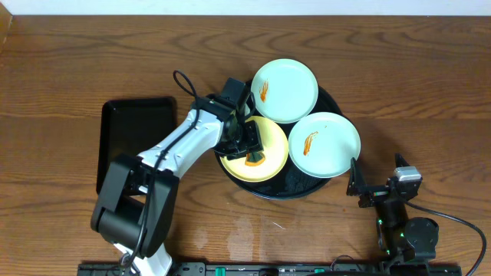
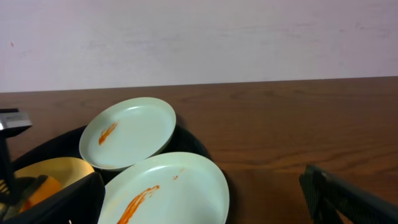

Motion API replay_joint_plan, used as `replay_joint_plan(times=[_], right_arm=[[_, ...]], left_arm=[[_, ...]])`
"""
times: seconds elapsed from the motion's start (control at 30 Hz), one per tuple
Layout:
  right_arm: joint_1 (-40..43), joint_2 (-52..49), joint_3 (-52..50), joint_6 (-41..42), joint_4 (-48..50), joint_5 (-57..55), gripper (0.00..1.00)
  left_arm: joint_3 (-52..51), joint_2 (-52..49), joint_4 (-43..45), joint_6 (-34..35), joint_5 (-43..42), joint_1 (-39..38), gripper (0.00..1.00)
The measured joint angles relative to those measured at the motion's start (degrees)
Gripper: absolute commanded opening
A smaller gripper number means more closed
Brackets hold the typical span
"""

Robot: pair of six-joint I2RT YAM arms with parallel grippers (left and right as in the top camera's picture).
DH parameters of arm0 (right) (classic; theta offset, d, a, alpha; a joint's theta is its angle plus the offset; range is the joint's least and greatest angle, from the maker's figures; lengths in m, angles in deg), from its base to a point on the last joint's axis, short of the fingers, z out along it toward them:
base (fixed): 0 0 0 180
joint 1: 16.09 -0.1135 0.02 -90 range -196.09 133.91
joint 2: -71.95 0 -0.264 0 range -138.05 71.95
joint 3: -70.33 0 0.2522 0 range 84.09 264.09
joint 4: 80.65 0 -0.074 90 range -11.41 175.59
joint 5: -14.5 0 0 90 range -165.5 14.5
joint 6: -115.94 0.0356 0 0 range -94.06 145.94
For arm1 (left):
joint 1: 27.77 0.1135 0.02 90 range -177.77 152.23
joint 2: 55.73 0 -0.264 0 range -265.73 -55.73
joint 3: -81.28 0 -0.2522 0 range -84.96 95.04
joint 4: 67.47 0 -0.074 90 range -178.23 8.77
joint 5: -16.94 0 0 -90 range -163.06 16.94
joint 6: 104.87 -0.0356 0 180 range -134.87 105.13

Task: Clean dirty plates on tray and stack at the side
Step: 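Place the sponge onto the cream plate and release it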

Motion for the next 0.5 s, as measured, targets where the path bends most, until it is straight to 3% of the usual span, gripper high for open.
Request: replay_joint_plan(times=[0.2, 0.5], right_arm=[[0.00, 0.00, 0.00, 0.02, -0.02, 0.00, 0.99], [0.00, 0.00, 0.00, 0.02, -0.02, 0.00, 0.99]], left_arm=[[3.89, 6.10, -6.36, -2.84, 2.25, 2.21, 0.47], [6.12, 23.74, -19.65, -4.04, 15.93, 12.20, 0.47]])
